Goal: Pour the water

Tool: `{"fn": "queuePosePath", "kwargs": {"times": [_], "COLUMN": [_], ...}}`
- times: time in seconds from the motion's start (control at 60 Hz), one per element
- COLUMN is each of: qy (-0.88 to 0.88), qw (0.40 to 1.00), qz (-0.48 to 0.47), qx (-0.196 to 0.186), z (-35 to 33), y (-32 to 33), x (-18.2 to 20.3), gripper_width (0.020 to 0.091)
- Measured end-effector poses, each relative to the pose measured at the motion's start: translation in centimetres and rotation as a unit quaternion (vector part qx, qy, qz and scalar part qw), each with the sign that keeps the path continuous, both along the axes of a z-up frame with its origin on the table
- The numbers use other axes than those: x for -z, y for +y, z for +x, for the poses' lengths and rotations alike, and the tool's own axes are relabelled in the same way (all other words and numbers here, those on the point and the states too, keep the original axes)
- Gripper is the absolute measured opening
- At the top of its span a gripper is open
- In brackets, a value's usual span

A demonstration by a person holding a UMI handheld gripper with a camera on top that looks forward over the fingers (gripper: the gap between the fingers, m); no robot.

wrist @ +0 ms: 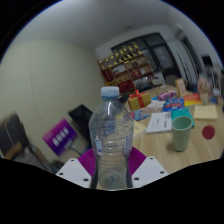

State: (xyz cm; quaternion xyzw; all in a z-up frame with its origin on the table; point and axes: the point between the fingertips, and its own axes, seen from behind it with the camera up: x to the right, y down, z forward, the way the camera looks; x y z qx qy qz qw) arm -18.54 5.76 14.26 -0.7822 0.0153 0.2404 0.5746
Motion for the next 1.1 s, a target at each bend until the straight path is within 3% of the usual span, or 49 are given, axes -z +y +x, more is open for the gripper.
{"fn": "queuePosePath", "kwargs": {"times": [0.183, 0.3, 0.317, 0.433, 0.617, 0.733, 0.9, 0.983, 1.1], "qy": [0.323, 0.531, 0.559, 0.667, 0.782, 0.808, 0.790, 0.702, 0.492], "qw": [0.944, 0.839, 0.817, 0.719, 0.593, 0.560, 0.590, 0.699, 0.869], "qz": [-0.052, -0.117, -0.137, -0.189, -0.182, -0.170, -0.163, -0.140, -0.042], "qx": [0.039, 0.035, 0.042, 0.052, 0.060, 0.065, 0.048, 0.018, -0.020], "z": [4.3, 6.6, 6.4, 7.6, 9.7, 9.7, 10.4, 10.4, 11.5], "y": [7.2, 10.7, 9.7, 11.0, 9.2, 9.8, 11.0, 10.6, 10.4], "x": [-9.1, -7.1, -8.4, -4.6, -6.2, -6.9, -8.3, -10.0, -17.4], "gripper_width": [0.0396, 0.0393, 0.0395, 0.0397, 0.0394, 0.0397, 0.0399, 0.0396, 0.0396]}}
